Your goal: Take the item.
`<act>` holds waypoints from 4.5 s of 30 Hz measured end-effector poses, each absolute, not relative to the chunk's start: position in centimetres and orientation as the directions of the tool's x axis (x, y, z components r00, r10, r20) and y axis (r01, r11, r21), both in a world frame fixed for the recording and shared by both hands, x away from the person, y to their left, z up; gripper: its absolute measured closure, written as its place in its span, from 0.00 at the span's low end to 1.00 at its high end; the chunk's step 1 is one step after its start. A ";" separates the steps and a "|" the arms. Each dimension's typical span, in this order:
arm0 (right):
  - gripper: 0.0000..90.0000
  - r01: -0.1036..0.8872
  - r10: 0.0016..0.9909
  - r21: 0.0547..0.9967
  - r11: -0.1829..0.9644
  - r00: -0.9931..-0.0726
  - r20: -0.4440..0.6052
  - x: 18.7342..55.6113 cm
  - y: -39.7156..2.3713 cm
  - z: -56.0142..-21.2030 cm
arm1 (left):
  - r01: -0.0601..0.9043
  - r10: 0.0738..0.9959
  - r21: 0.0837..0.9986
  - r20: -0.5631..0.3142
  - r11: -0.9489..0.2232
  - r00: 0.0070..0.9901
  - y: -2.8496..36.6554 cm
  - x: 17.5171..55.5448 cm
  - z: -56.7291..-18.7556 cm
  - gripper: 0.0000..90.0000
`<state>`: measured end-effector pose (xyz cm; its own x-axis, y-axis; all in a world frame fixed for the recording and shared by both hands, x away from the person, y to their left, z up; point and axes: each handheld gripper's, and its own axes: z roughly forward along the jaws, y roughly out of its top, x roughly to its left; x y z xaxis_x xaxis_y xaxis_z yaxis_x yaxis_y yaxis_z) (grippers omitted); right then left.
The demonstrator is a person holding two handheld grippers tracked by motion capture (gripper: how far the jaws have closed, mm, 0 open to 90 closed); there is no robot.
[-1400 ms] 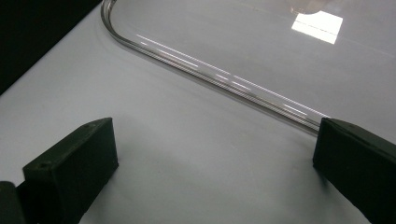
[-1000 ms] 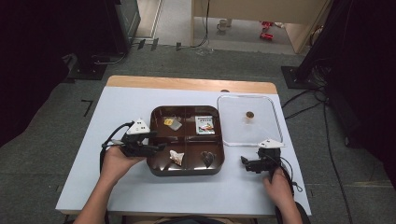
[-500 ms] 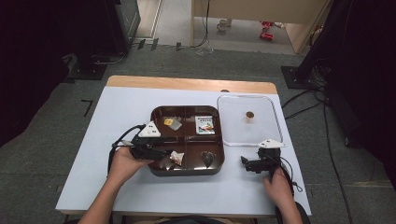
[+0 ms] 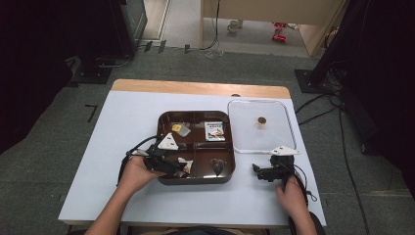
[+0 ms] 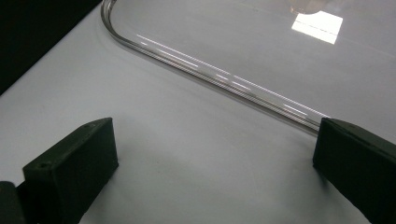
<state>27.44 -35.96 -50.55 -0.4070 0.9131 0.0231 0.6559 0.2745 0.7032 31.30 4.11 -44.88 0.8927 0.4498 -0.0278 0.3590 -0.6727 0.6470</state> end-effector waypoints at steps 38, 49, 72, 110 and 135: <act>0.00 0.656 0.913 0.703 0.275 -0.407 0.023 27.4 -36.0 -50.6 | 0.350 0.420 0.519 0.020 -0.780 0.907 2.4 31.2 -46.0 0.63; 0.00 0.656 0.913 0.703 0.274 -0.407 0.023 27.4 -36.0 -50.6 | 0.359 0.430 0.508 0.024 -0.783 0.903 2.4 31.2 -45.6 0.85; 0.00 0.653 0.912 0.705 0.276 -0.409 0.022 27.5 -36.0 -50.6 | 0.446 0.479 0.560 -0.097 -0.698 0.872 3.9 31.9 -44.6 0.92; 0.00 0.655 0.913 0.704 0.274 -0.407 0.024 27.5 -35.9 -50.6 | 0.436 0.519 0.696 -0.107 -0.570 0.848 8.1 32.2 -42.0 0.93; 0.00 0.655 0.913 0.704 0.274 -0.407 0.024 27.5 -35.9 -50.6 | 0.477 0.603 0.741 -0.123 -0.472 0.788 12.6 32.6 -40.8 0.93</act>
